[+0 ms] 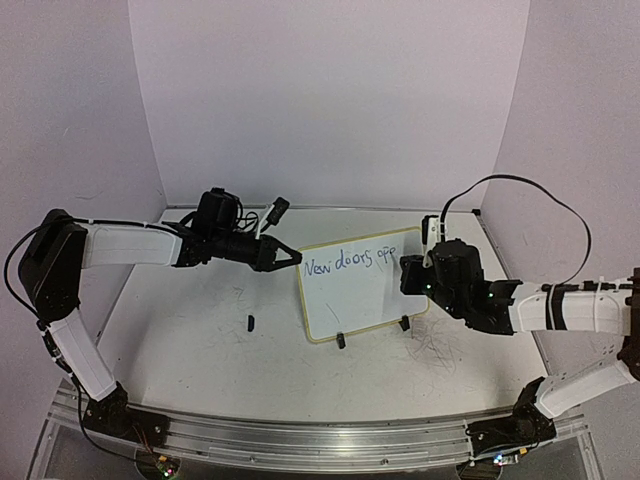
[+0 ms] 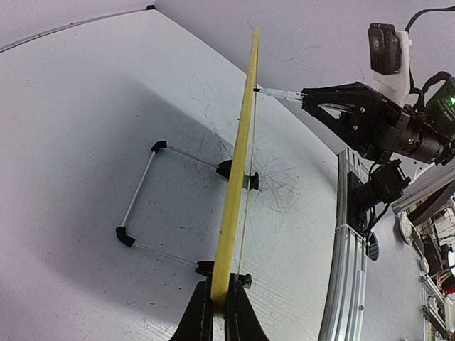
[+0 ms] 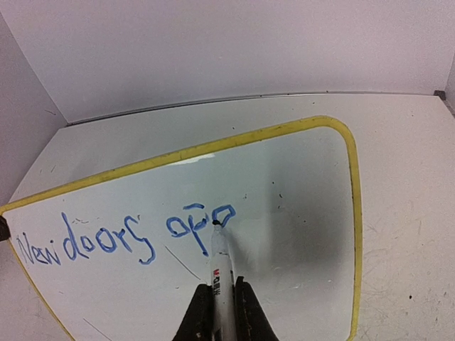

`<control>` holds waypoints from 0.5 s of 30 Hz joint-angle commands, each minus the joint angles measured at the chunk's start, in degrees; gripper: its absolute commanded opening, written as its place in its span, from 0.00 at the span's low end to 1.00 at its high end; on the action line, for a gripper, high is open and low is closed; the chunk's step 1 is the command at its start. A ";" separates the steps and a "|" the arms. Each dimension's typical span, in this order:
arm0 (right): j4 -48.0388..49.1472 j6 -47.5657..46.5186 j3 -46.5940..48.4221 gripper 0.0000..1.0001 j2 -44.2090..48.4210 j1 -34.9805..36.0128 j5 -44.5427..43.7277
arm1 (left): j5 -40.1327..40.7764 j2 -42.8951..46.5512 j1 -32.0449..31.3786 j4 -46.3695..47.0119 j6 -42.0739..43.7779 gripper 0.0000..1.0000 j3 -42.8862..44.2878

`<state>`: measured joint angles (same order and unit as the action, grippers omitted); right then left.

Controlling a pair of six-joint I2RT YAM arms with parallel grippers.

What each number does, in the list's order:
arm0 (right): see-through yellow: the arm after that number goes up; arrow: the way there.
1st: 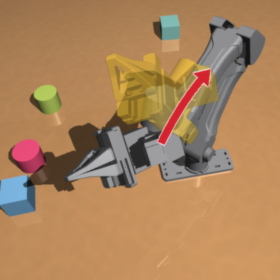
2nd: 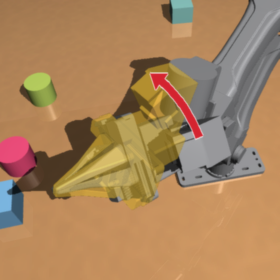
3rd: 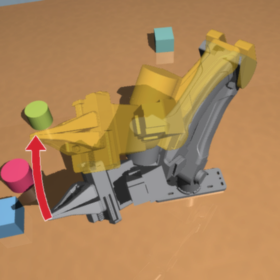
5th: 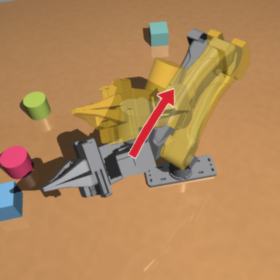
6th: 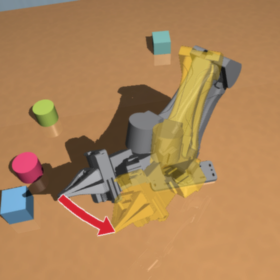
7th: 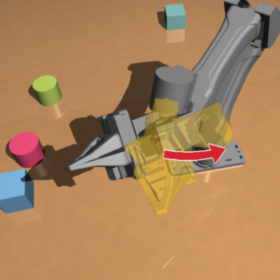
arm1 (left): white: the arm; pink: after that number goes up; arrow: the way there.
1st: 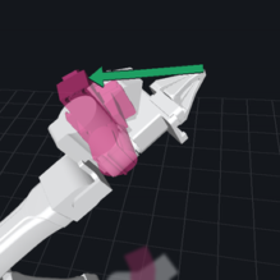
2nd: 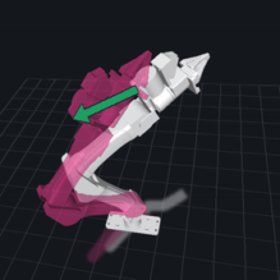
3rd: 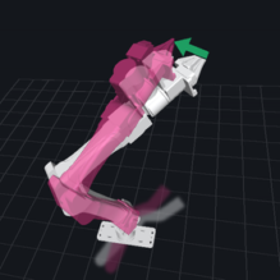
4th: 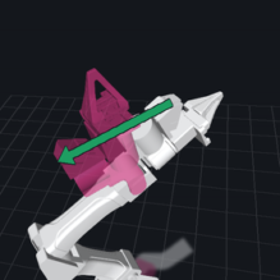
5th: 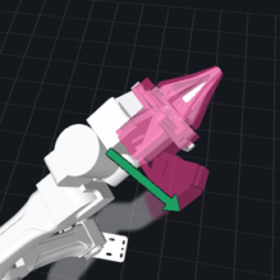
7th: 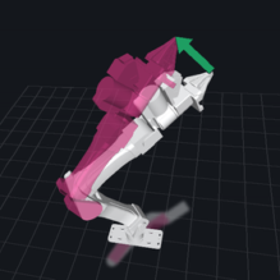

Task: Write a sentence on the whiteboard
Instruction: Write a sentence on the whiteboard stand.

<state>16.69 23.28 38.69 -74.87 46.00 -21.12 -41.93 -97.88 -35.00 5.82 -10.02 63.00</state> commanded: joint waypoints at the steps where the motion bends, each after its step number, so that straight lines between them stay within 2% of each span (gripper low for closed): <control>1: -1.81 0.72 -0.78 0.00 0.12 -0.29 -0.68 | 0.18 1.86 -0.68 -3.30 2.20 0.00 -0.38; 15: -3.02 0.73 -0.22 0.00 0.31 -0.30 -2.84 | 0.27 1.91 -0.68 -3.37 2.33 0.00 -0.48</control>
<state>16.05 23.68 38.54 -74.78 46.02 -21.68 -41.87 -97.86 -35.09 5.84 -10.04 62.99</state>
